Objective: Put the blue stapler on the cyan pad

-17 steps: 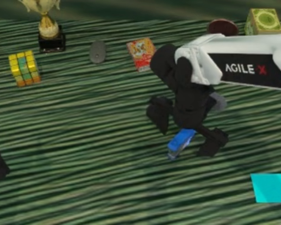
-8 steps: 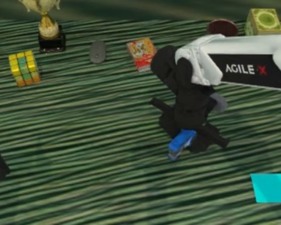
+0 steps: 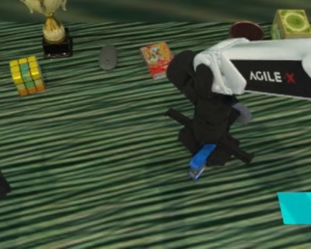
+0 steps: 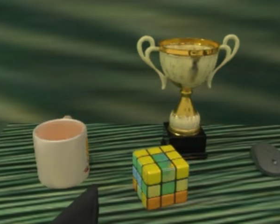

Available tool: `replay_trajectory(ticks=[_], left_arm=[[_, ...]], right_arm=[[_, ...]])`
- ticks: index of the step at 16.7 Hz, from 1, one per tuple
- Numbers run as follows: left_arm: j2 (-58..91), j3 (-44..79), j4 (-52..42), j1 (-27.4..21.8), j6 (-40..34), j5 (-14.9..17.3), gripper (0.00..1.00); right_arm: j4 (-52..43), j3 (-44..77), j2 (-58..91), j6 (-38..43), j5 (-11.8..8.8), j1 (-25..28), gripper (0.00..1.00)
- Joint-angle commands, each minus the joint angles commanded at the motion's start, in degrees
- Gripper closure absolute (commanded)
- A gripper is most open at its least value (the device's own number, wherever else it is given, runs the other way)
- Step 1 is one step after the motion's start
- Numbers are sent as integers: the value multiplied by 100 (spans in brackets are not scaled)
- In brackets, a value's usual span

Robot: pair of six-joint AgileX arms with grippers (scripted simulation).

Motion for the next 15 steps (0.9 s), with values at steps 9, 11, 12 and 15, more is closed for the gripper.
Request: replay_trajectory(ticks=[9,11,12,15], left_arm=[[0,0,0,0,0,0,0],[0,0,0,0,0,0,0],[0,0,0,0,0,0,0],[0,0,0,0,0,0,0]], right_arm=[[-1343,843,-384,-60,36,3,100],[-1820,1177,-521,-72,36,11,100],[-1973,1304,-582,-81,37,13,100],[-2097,1415,-652,-96,38,13,100]])
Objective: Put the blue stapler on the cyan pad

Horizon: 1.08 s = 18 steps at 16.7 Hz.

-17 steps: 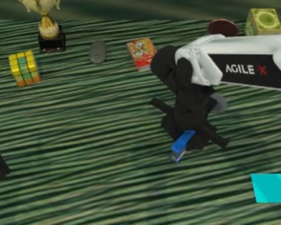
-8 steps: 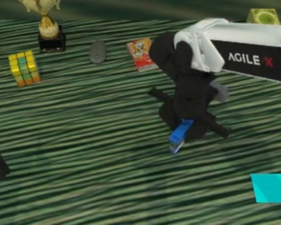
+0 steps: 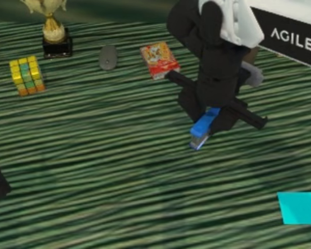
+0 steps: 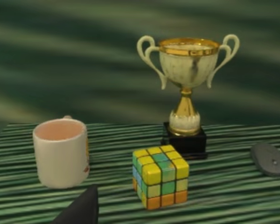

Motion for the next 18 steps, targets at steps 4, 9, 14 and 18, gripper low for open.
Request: replay_trajectory(ticks=[4,9,14,18], left_arm=[[0,0,0,0,0,0,0],[0,0,0,0,0,0,0],[0,0,0,0,0,0,0],[0,0,0,0,0,0,0]], right_arm=[[2,-22,8,-46,-13,-29,100],[-203,-304,-251,-1198,-210,-150,100],[-444,-966,-806,-3792,-480,-462,100],[-502,-1774,-1420,-6438,-608,-823,100]])
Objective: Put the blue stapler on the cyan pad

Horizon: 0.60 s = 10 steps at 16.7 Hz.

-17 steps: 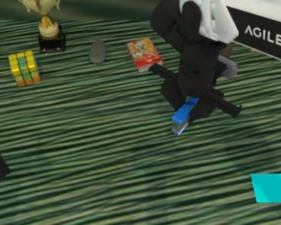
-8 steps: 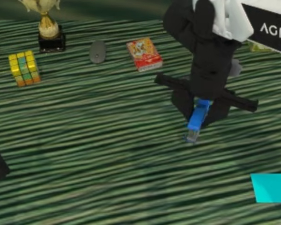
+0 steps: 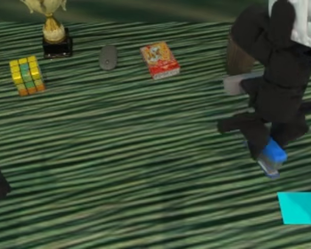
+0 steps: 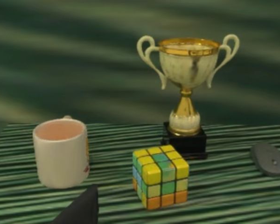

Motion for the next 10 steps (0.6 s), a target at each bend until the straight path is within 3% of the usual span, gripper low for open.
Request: replay_trajectory(ticks=[4,10], left_arm=[[0,0,0,0,0,0,0],[0,0,0,0,0,0,0]], right_arm=[[88,-847,-611,-2613,11,-388,100],[582,-1996,-1551,-6229,256,-970,100]])
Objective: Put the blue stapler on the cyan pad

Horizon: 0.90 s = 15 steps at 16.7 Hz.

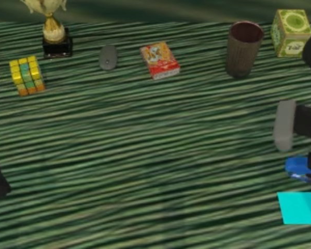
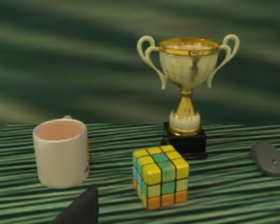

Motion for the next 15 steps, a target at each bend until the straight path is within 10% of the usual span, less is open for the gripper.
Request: replay_trajectory(ticks=[6,15], left_arm=[[0,0,0,0,0,0,0],[0,0,0,0,0,0,0]], right_arm=[[629,-732,-745,-2088,292,-404,100],[816,-889,-805,-2326,332,-430,100]])
